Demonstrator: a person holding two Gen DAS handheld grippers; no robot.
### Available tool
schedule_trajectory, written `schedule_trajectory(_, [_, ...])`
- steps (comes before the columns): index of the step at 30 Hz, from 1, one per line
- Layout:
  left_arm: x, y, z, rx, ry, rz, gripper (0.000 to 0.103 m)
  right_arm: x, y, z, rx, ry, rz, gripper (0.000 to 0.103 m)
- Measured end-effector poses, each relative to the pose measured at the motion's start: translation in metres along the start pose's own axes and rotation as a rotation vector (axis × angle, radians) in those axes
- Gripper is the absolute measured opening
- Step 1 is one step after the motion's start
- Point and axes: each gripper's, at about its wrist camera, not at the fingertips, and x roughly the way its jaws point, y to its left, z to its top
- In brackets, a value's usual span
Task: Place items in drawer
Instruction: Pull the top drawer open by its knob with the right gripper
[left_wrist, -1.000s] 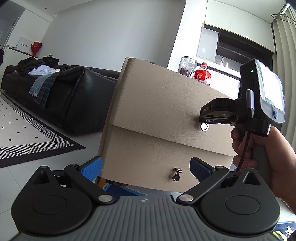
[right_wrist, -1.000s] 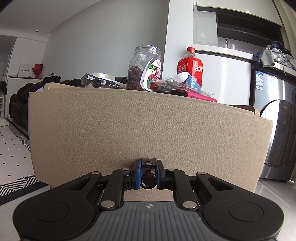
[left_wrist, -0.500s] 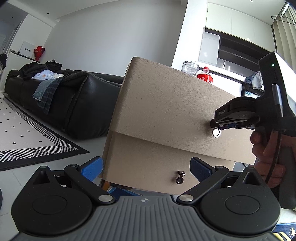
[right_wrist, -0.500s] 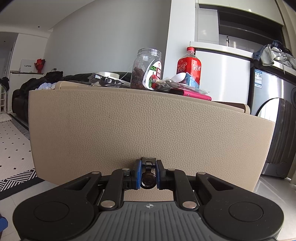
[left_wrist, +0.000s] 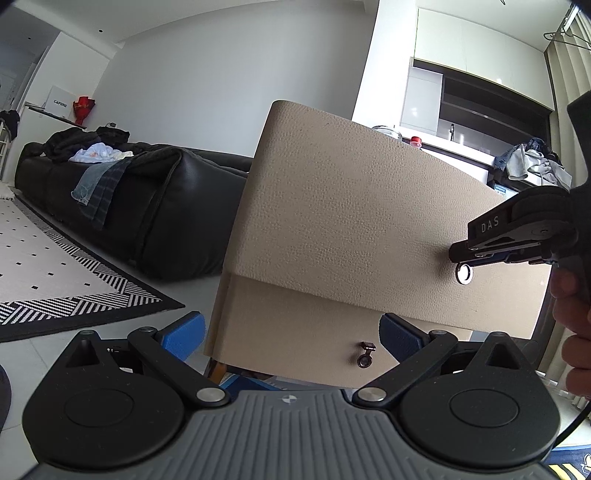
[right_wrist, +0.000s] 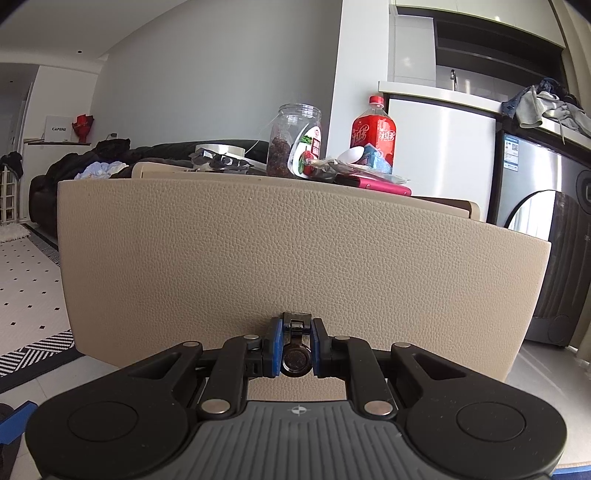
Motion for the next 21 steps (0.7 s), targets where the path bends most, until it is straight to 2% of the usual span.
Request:
schedule_trajectory(11, [-0.014,-0.001,0.005,0.006,-0.048,-0.004,0.103,-0.027,-0.002,-0.007,0.009,0.0,0.011,0.016])
schedule_trajectory(19, [-0.031,-0.012,0.026,0.082,-0.05,-0.022,0.103,-0.049,-0.003,-0.013,0.02,-0.005,0.019,0.014])
schedule_trajectory(20, [-0.035,-0.013,0.029,0.086,-0.05,-0.022,0.103,-0.052,-0.002,-0.014,0.015,-0.01,0.003,0.0])
schedule_trajectory(21, [-0.039,-0.014,0.033,0.086,-0.048,-0.023,0.103,-0.056,-0.001,-0.015,0.003,-0.027,0.003,0.0])
